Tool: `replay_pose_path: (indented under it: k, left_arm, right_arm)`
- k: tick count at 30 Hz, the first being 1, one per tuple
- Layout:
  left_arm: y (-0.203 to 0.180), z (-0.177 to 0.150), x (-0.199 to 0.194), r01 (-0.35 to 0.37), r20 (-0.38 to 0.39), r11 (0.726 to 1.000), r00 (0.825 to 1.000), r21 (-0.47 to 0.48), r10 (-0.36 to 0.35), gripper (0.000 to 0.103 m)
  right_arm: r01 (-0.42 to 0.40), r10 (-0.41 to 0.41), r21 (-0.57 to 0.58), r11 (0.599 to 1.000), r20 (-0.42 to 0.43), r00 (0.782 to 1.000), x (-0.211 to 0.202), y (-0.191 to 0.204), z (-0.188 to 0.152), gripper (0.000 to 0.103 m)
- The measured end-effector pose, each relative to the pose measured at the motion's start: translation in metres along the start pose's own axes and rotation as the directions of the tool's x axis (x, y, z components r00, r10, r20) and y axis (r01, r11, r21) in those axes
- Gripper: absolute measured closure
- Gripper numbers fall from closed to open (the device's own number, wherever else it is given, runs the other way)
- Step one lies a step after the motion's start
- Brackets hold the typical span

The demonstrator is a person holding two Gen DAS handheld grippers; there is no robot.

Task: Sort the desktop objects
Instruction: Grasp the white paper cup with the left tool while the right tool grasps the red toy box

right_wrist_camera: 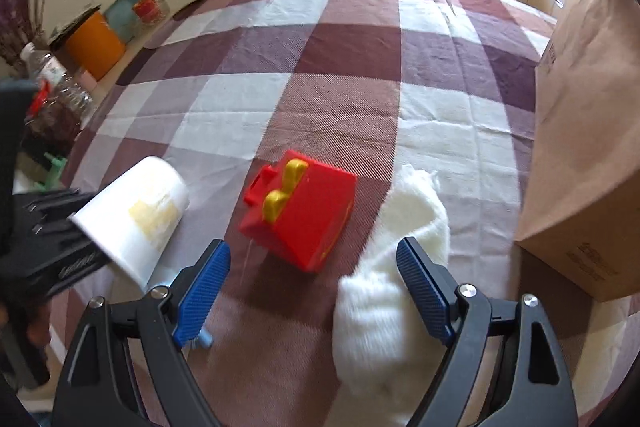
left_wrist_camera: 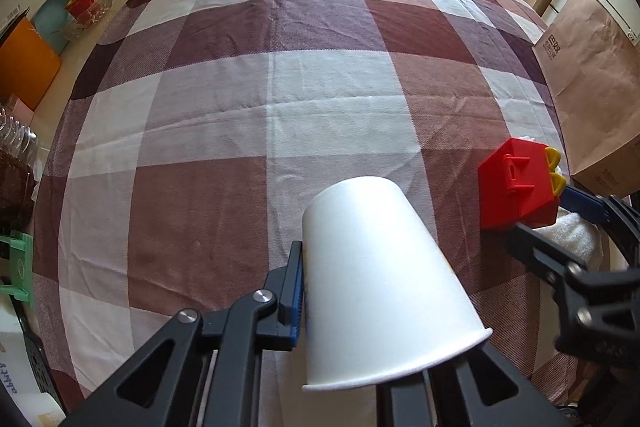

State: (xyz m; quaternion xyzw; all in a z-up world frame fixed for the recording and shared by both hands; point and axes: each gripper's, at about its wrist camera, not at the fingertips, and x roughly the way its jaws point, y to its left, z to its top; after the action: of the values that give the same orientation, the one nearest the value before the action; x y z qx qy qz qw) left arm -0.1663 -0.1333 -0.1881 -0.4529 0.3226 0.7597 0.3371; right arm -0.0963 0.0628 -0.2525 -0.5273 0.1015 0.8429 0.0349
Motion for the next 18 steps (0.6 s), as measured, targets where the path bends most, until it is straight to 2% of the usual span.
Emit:
replay_pose_path:
  k: [3, 4, 6, 9, 12, 14, 18]
  left_arm:
    - [0.000, 0.000, 0.000, -0.005, 0.001, 1.000, 1.000, 0.009, 0.005, 0.089]
    - [0.000, 0.000, -0.001, -0.004, 0.001, 1.000, 1.000, 0.013, 0.004, 0.089]
    - [0.000, 0.000, -0.001, 0.000, 0.002, 1.000, 1.000, 0.022, 0.000, 0.090]
    - [0.001, -0.001, -0.004, -0.001, 0.005, 0.999, 1.000, 0.034, 0.001, 0.093]
    - [0.004, 0.000, -0.010, -0.002, 0.014, 1.000, 1.000, 0.024, 0.002, 0.099]
    - [0.006, 0.000, -0.015, 0.000, 0.025, 1.000, 1.000, 0.022, -0.001, 0.099]
    - [0.005, -0.004, -0.016, -0.016, 0.034, 0.999, 0.999, 0.039, 0.015, 0.099]
  right_arm:
    - [0.007, -0.007, 0.001, 1.000, 0.005, 1.000, 0.008, 0.002, 0.004, 0.019]
    - [0.011, -0.011, -0.011, 1.000, 0.012, 1.000, 0.010, 0.003, 0.006, 0.033]
    - [-0.003, 0.003, -0.038, 0.999, 0.005, 1.000, 0.012, 0.006, 0.007, 0.048]
    - [-0.060, 0.061, -0.057, 0.997, 0.003, 0.998, 0.002, 0.005, 0.005, 0.056]
    - [-0.124, 0.126, -0.070, 0.990, 0.015, 0.992, -0.021, 0.002, 0.000, 0.058]
    - [-0.151, 0.153, -0.066, 0.986, 0.025, 0.988, -0.039, -0.005, -0.006, 0.058]
    - [-0.137, 0.138, -0.024, 0.990, 0.046, 0.989, -0.071, -0.028, -0.022, 0.058]
